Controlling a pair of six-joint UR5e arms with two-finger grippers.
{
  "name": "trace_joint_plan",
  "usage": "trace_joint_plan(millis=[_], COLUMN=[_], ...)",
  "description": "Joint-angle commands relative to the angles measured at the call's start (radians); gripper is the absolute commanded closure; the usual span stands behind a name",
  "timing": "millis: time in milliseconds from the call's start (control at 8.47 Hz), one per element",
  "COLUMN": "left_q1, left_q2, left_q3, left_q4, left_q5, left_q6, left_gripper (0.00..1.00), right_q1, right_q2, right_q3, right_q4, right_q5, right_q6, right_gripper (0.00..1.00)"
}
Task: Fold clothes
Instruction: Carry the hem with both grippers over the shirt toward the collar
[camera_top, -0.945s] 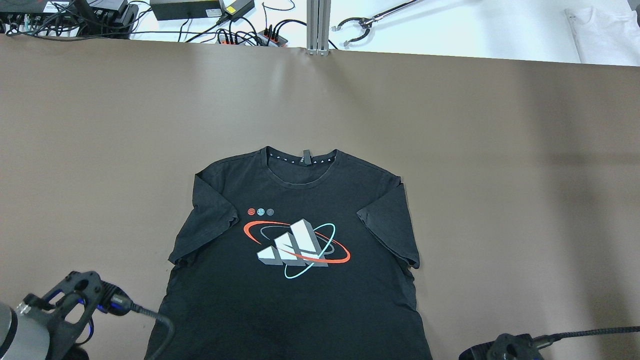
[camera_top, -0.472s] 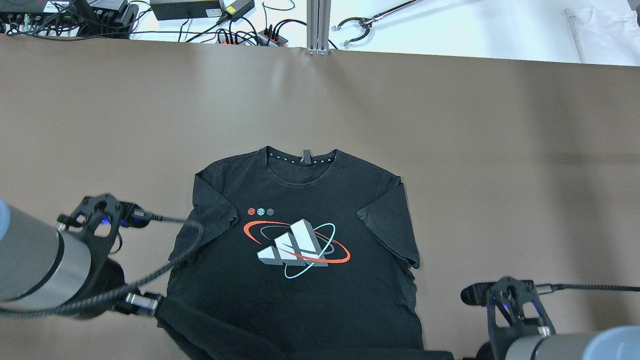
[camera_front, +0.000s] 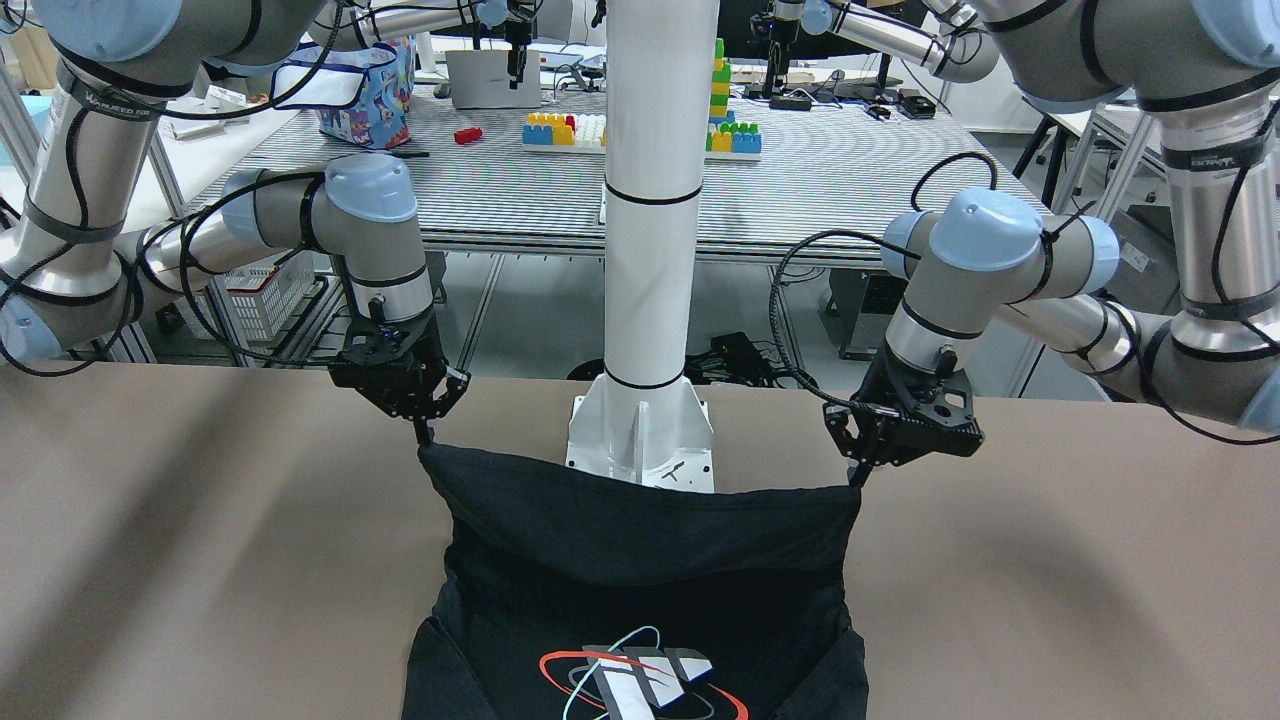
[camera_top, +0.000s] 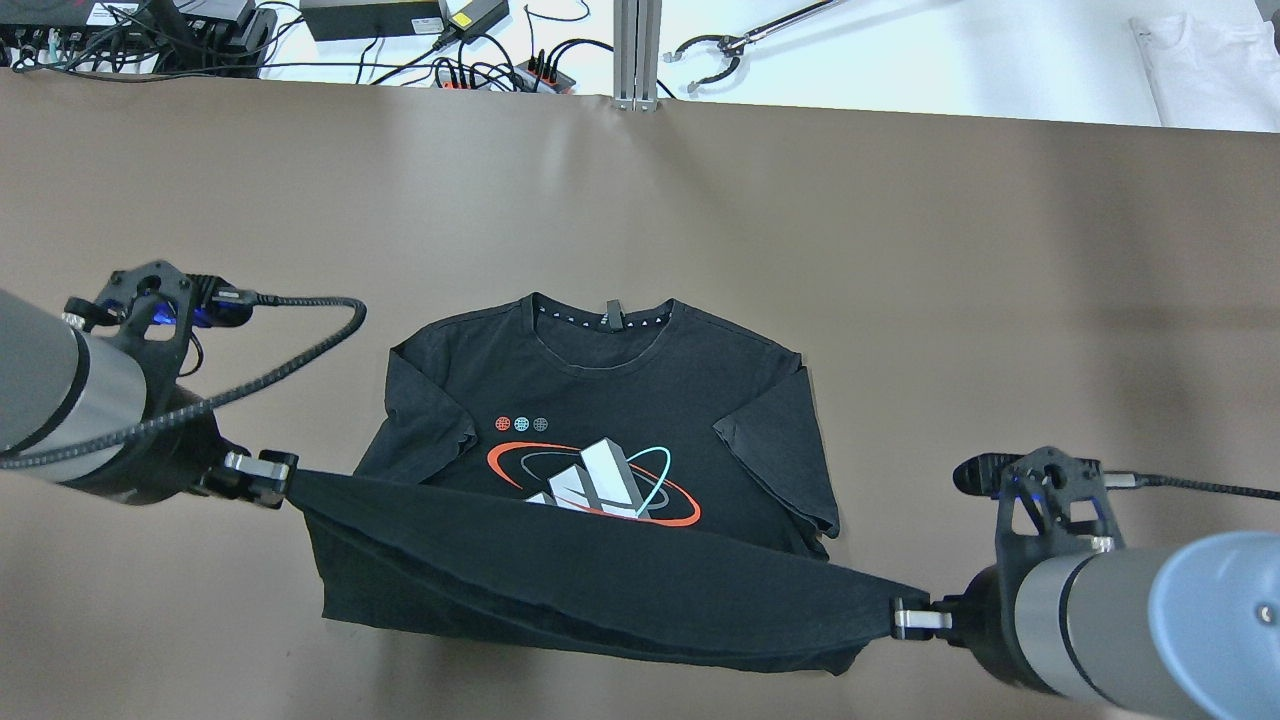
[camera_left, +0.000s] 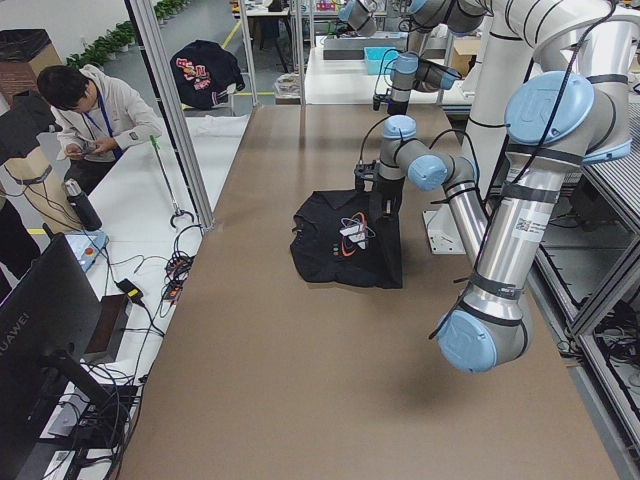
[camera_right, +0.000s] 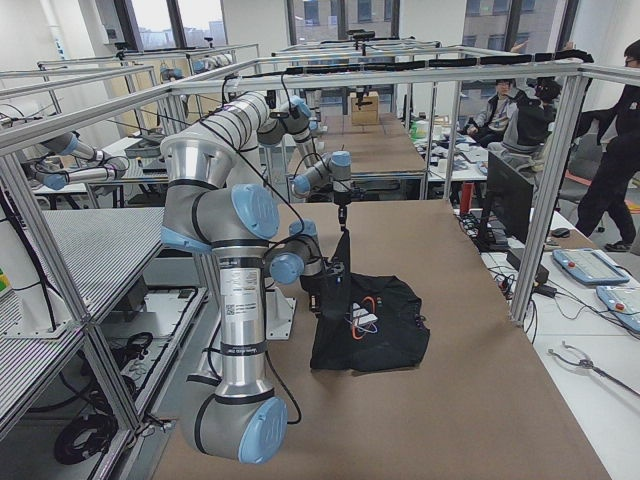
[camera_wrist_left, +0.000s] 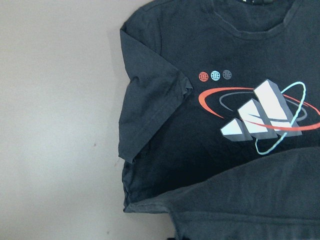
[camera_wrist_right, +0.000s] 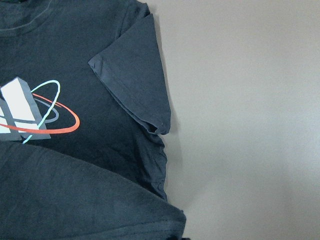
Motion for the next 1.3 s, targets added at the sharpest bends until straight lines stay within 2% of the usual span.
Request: trace_joint_plan(millis=[0,236,472,709,1181], left_q1=[-0.067,-0.118,-0.12,-0.127,-0.117], left_q2=[-0.065,-0.111,-0.123,-0.125,-0.132], left_q3=[0.128,0.234,0.337,0.427,0.628], left_q4=[-0.003,-0.011,-0.104,-0.185,-0.362], left_q5=[0.0,0.005,0.014,0.04,0.1], left_q6=[0.042,0.075,0.08,0.082,0.082], left_gripper=[1.0,1.0,1.0,1.0,1.0], right_q1=[0.06,0.136,0.189,0.21,0.227], right_q2=[0.049,0.091,0.152,0.166,0.238], right_q3=[-0.07,-0.152,-0.252,-0.358,-0.639], right_q4=[0.004,0.007,0.008,0.118,0.322], right_q5=[0.003,0.012,0.012,0.011,0.001], right_q6=[-0.049,-0.121,-0.145,-0.162,-0.165], right_gripper=[1.0,1.0,1.0,1.0,1.0])
